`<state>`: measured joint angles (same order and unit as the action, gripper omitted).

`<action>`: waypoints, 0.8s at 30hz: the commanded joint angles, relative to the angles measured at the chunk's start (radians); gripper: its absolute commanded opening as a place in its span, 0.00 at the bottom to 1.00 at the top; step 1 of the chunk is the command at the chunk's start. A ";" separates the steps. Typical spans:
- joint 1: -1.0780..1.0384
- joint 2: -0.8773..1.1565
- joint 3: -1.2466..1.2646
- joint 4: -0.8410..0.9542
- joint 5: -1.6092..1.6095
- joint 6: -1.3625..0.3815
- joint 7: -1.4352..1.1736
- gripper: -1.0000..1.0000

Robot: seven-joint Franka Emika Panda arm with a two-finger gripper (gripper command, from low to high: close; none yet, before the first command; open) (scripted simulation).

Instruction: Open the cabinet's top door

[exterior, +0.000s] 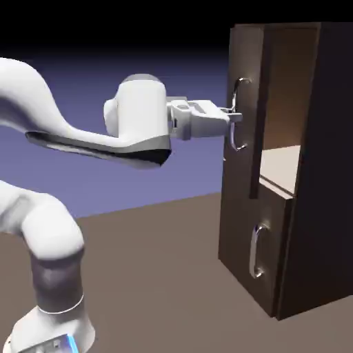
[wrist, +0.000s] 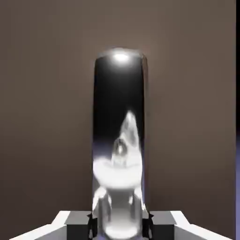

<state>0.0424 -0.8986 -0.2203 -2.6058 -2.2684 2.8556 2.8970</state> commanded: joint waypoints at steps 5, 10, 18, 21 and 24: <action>-0.181 -0.044 0.163 -0.038 0.123 0.032 0.000 0.00; -0.362 -0.102 0.311 -0.062 0.240 0.095 0.000 0.00; -0.547 -0.224 0.458 -0.124 0.527 0.164 -0.153 0.00; -0.537 -0.262 0.478 -0.157 0.658 0.130 -0.262 0.00; -0.495 -0.299 0.498 -0.190 0.788 0.056 -0.369 0.00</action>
<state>-0.4528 -1.1977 0.2773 -2.7952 -1.4807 2.9125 2.5280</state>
